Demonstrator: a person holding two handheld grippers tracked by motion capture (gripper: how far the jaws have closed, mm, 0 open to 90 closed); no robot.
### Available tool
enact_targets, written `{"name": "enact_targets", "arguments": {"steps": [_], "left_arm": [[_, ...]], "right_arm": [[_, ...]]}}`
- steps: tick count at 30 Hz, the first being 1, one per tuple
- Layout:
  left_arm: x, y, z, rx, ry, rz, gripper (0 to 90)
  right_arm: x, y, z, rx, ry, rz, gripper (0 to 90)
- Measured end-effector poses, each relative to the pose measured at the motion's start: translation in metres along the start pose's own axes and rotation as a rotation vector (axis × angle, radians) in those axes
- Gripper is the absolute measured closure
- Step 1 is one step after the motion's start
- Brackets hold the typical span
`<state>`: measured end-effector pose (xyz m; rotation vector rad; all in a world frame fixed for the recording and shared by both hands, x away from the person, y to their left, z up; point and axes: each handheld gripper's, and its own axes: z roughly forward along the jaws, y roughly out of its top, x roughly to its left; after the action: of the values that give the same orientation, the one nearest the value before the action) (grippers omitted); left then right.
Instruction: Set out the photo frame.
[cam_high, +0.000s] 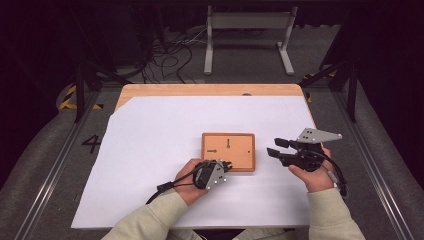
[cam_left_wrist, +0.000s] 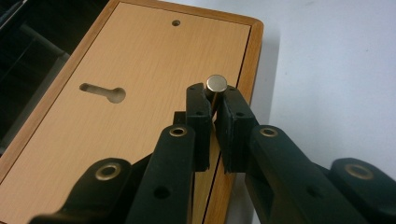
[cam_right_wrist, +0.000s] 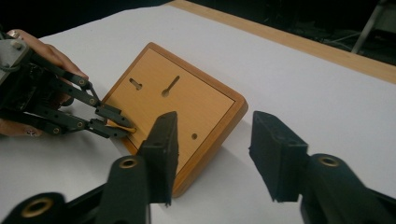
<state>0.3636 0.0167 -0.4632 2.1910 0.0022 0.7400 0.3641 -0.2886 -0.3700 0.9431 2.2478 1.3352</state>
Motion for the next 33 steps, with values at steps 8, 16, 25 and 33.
{"name": "enact_targets", "arguments": {"steps": [8,16,25,33], "left_arm": [[-0.002,-0.001,0.0,0.008,0.013,0.015,83.7],[-0.003,-0.002,0.0,0.007,0.015,0.019,83.6],[-0.003,-0.002,0.0,0.007,0.018,0.017,83.6],[-0.003,-0.002,0.0,0.008,0.015,0.022,83.6]], "right_arm": [[-0.007,0.015,0.029,0.125,-0.001,0.023,34.6],[-0.018,0.019,0.062,0.212,0.046,0.086,29.7],[-0.025,0.014,0.097,0.285,0.094,0.138,26.8],[-0.026,0.01,0.115,0.313,0.136,0.17,24.5]]}}
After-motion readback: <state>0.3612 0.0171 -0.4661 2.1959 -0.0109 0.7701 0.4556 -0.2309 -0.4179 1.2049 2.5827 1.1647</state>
